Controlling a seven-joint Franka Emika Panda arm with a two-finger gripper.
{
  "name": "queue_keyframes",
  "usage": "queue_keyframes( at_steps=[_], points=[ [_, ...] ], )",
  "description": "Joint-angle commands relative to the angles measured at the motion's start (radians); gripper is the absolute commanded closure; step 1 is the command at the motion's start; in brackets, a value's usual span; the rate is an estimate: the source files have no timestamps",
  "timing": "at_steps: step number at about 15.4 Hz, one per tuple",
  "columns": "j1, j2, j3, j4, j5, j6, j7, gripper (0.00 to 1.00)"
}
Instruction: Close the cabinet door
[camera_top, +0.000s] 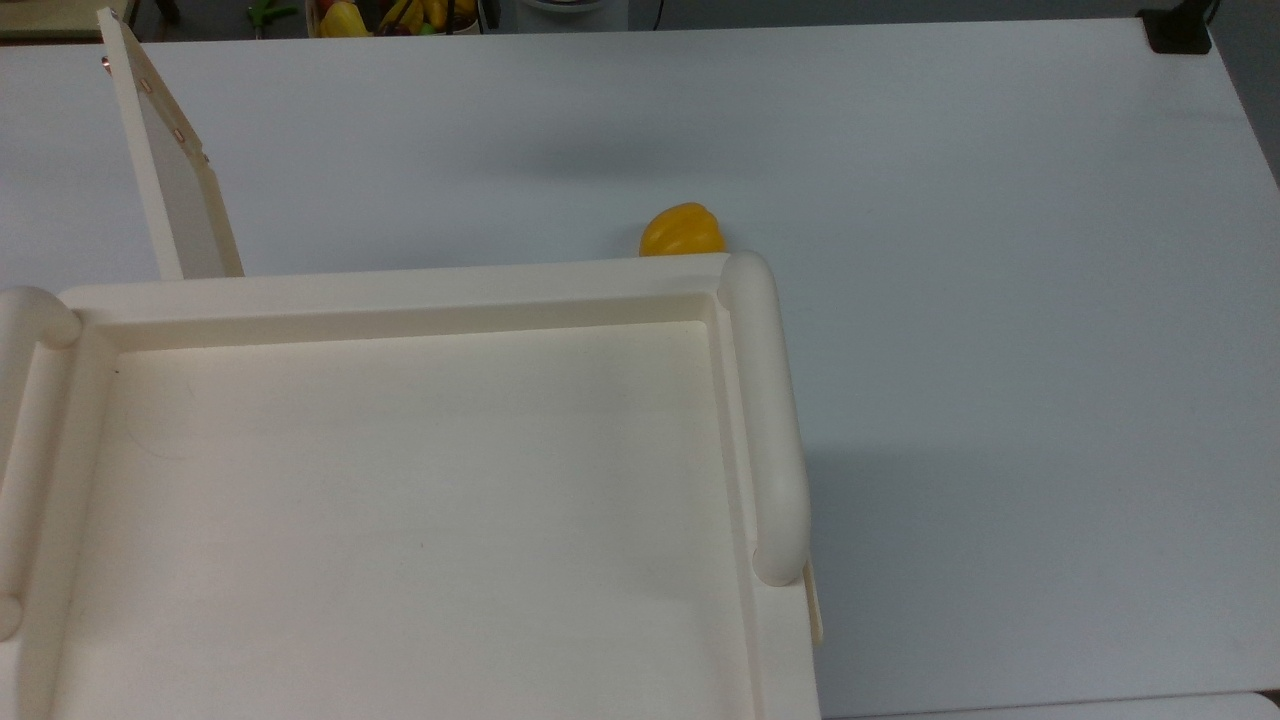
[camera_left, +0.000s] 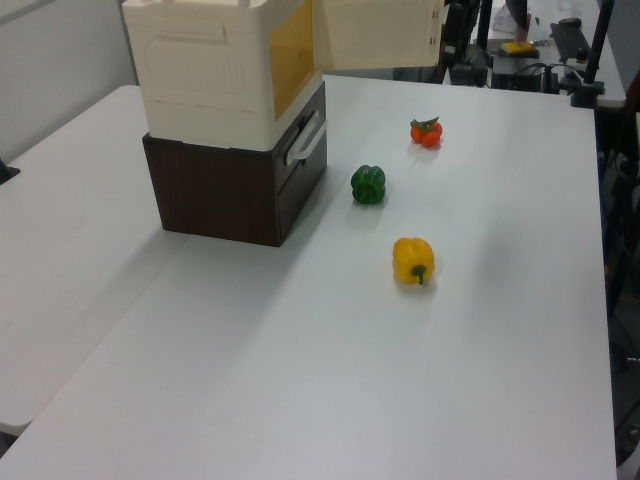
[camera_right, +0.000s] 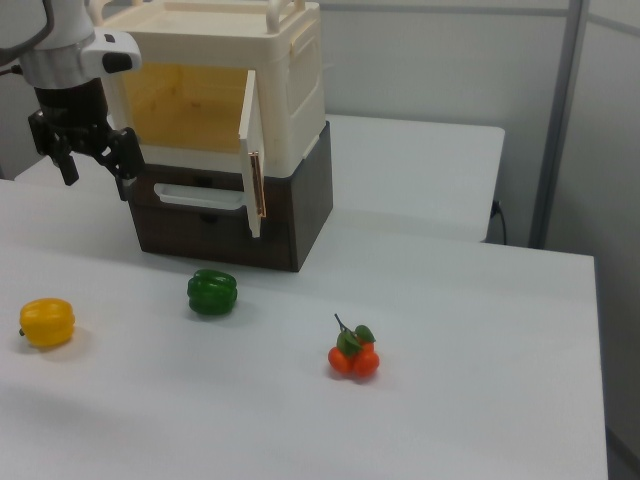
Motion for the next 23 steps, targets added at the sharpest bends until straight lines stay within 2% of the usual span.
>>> queue_keyframes(
  at_steps=[1, 2, 4, 9, 13, 16, 18, 21, 23],
  points=[
    [0.0, -0.016, -0.011, -0.012, 0.016, 0.016, -0.078, 0.96],
    [-0.003, -0.017, -0.012, -0.012, 0.016, 0.012, -0.078, 1.0],
    [-0.025, -0.034, -0.02, -0.018, 0.016, -0.031, -0.087, 1.0],
    [-0.045, -0.039, -0.159, -0.02, 0.004, -0.14, -0.171, 1.0],
    [-0.065, -0.02, -0.294, -0.033, 0.005, -0.039, -0.317, 1.0],
    [-0.086, 0.02, -0.343, -0.033, 0.024, 0.141, -0.363, 1.0],
    [-0.104, 0.062, -0.347, -0.035, 0.097, 0.284, -0.362, 1.0],
    [-0.126, 0.109, -0.347, -0.034, 0.331, 0.473, -0.363, 1.0],
    [-0.126, 0.13, -0.347, -0.03, 0.45, 0.533, -0.363, 1.0]
  ],
)
